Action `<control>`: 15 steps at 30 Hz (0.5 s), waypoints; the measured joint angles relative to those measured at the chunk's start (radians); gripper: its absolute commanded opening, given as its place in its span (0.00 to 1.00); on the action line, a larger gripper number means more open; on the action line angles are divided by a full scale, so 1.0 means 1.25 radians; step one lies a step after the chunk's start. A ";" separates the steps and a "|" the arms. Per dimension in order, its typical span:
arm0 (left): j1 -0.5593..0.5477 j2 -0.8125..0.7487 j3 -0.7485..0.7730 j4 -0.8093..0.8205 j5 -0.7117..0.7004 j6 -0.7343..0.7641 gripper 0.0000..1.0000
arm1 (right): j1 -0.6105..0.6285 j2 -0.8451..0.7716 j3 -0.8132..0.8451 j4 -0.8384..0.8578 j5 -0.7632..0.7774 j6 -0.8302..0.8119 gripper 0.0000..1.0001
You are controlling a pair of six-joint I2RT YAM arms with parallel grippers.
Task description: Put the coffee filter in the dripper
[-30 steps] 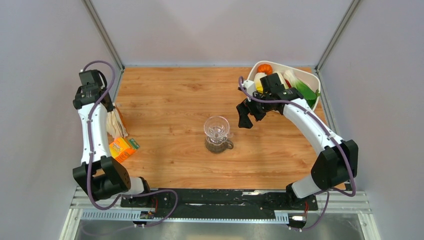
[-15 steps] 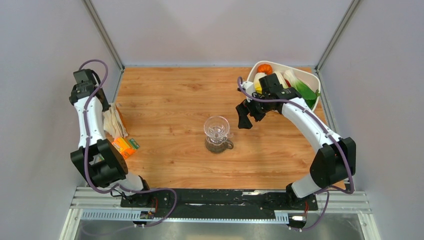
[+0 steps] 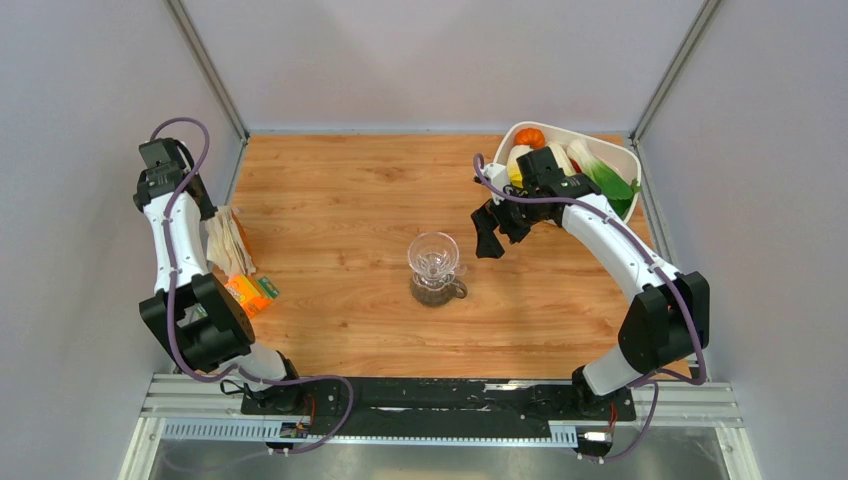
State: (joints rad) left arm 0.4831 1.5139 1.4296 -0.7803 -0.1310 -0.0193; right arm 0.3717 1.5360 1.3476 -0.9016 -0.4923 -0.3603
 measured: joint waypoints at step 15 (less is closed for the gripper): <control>0.010 0.060 0.000 0.017 0.017 0.002 0.33 | 0.000 0.002 0.000 -0.004 0.000 0.000 1.00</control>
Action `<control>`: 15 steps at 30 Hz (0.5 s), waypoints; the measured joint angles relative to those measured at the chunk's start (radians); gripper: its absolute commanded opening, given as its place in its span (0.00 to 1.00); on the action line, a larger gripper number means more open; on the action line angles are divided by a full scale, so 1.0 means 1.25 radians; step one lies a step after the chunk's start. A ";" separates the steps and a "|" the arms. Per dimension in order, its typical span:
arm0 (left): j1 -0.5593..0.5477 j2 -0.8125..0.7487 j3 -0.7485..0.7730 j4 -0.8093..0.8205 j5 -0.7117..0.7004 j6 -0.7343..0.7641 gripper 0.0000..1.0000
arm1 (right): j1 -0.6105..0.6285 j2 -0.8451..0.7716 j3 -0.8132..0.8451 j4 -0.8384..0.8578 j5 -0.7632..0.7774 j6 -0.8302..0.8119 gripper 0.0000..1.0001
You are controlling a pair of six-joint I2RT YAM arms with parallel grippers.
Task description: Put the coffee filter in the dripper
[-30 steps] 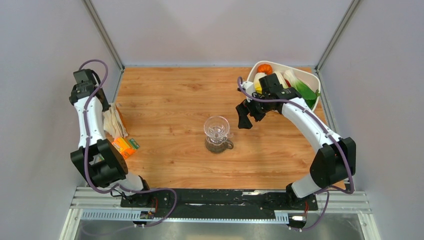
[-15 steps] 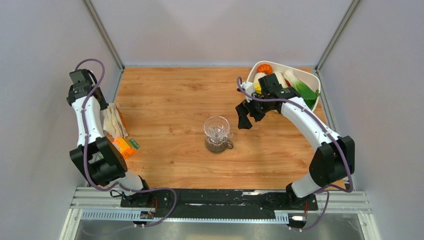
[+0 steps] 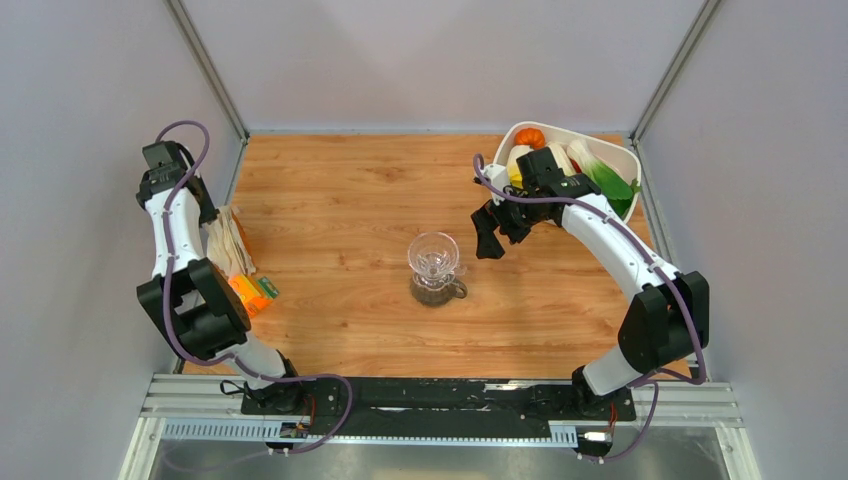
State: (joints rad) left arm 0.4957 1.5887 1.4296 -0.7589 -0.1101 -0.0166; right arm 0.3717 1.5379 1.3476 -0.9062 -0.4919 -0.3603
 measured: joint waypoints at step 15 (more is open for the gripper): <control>0.005 0.061 0.021 0.020 0.005 0.000 0.21 | 0.000 0.015 0.000 -0.014 0.000 0.000 1.00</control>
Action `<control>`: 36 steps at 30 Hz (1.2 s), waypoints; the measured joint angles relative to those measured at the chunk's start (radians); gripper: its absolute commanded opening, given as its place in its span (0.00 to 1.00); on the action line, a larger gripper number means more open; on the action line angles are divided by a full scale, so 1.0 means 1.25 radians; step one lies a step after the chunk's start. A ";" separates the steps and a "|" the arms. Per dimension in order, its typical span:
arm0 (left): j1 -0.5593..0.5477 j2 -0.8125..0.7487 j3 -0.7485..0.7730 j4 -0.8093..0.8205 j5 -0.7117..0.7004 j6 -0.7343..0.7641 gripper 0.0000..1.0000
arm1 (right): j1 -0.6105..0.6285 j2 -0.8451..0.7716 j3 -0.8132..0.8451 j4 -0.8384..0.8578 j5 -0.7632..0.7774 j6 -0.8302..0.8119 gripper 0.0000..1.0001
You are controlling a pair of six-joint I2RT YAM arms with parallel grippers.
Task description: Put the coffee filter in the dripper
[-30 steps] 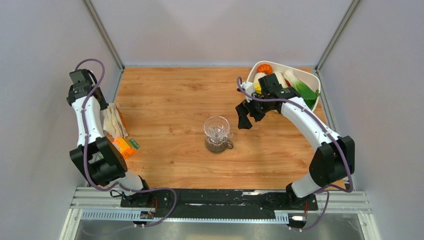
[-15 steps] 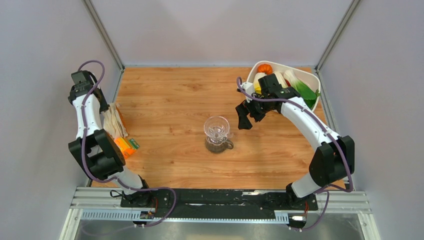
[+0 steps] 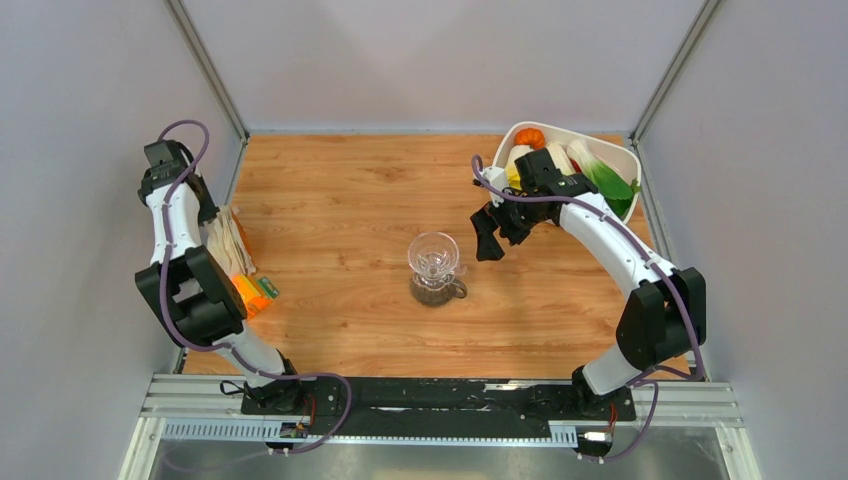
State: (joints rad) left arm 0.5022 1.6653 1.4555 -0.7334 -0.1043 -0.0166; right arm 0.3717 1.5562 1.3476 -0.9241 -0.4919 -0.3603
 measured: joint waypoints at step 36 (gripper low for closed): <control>-0.017 -0.234 0.323 -0.229 0.384 0.098 0.00 | 0.000 -0.052 0.055 0.007 -0.046 0.001 1.00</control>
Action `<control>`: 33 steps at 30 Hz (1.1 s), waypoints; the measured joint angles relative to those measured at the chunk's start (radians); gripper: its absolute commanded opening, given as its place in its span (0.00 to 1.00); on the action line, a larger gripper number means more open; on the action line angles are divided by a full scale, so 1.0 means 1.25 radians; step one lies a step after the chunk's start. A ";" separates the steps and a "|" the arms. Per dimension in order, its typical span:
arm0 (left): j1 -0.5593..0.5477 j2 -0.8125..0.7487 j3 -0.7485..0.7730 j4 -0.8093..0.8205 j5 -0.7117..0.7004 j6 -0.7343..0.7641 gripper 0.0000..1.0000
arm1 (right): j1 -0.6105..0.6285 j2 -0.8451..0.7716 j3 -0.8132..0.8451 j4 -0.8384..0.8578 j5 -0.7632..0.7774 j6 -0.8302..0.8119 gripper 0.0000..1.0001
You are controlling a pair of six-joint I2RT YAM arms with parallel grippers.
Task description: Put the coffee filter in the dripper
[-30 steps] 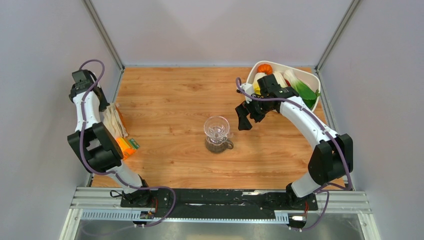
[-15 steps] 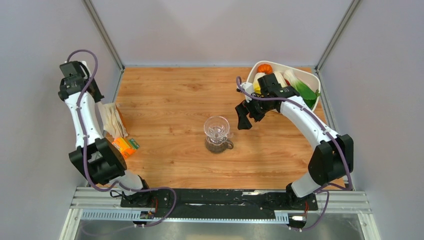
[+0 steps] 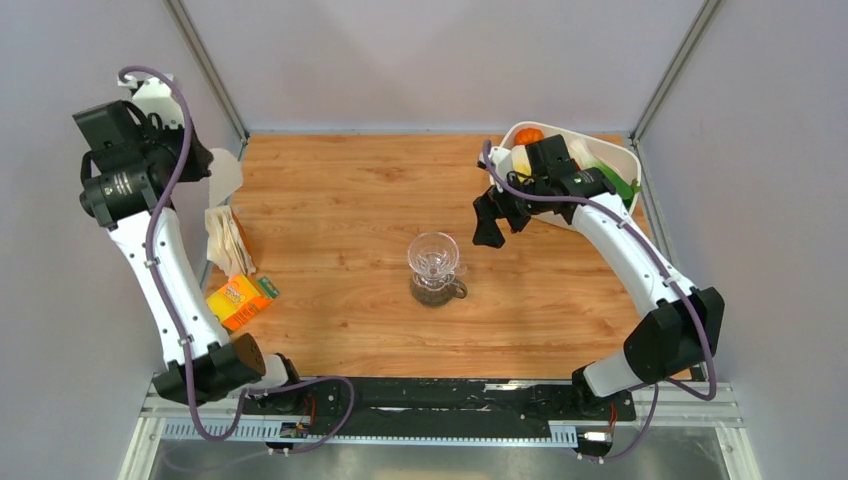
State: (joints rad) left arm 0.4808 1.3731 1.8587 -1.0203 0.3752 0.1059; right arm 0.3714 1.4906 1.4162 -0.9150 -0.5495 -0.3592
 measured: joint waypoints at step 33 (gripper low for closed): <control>-0.549 -0.197 -0.250 0.140 0.587 -0.053 0.00 | 0.184 -0.063 0.202 0.282 -0.362 0.133 1.00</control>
State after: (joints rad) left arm -0.2058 1.1271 1.5467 -0.8455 1.1095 0.0391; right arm 0.6018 1.4120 1.6684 -0.5621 -1.0019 -0.1928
